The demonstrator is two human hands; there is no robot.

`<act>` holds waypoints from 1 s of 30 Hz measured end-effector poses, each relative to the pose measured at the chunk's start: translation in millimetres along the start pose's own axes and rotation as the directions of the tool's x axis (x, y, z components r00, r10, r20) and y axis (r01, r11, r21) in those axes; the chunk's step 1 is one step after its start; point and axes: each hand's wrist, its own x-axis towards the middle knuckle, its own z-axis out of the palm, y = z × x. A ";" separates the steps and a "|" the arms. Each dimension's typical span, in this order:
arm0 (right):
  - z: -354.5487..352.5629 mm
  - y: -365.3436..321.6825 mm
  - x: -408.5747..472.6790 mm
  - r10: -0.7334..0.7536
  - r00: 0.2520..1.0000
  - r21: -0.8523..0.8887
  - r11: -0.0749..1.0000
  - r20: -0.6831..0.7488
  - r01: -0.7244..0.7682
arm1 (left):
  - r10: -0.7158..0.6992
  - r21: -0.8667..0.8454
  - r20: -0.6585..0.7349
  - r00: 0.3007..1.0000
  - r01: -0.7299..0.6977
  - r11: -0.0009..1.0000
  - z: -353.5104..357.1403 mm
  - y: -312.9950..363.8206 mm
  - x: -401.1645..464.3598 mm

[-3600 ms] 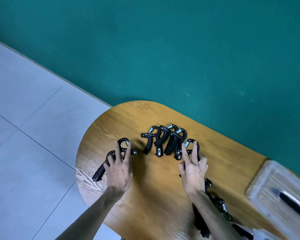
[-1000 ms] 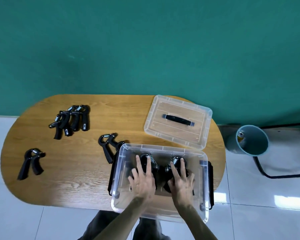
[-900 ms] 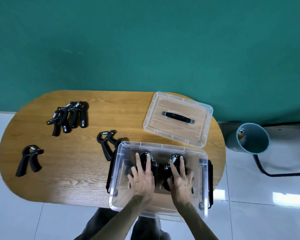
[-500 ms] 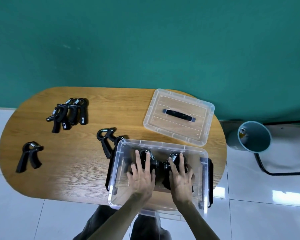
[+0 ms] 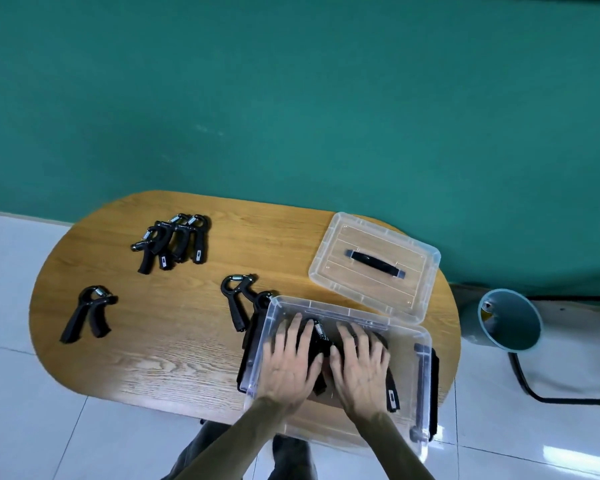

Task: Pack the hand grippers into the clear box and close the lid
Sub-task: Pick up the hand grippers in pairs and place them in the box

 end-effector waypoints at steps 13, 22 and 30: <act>-25.9 -105.4 34.8 -0.153 0.969 -0.178 0.966 0.192 0.188 | -0.086 -0.046 -0.109 0.990 0.081 0.996 -60.2 -109.9 -7.8; 22.9 -234.8 52.3 -0.252 0.935 -0.214 0.927 0.250 0.307 | -0.176 -0.011 -0.027 0.984 0.176 0.984 -67.8 -232.7 -30.8; 59.0 -303.1 67.9 -0.245 0.904 -0.230 0.913 0.351 0.337 | -0.213 0.024 0.000 0.977 0.213 0.977 -60.0 -310.1 -33.9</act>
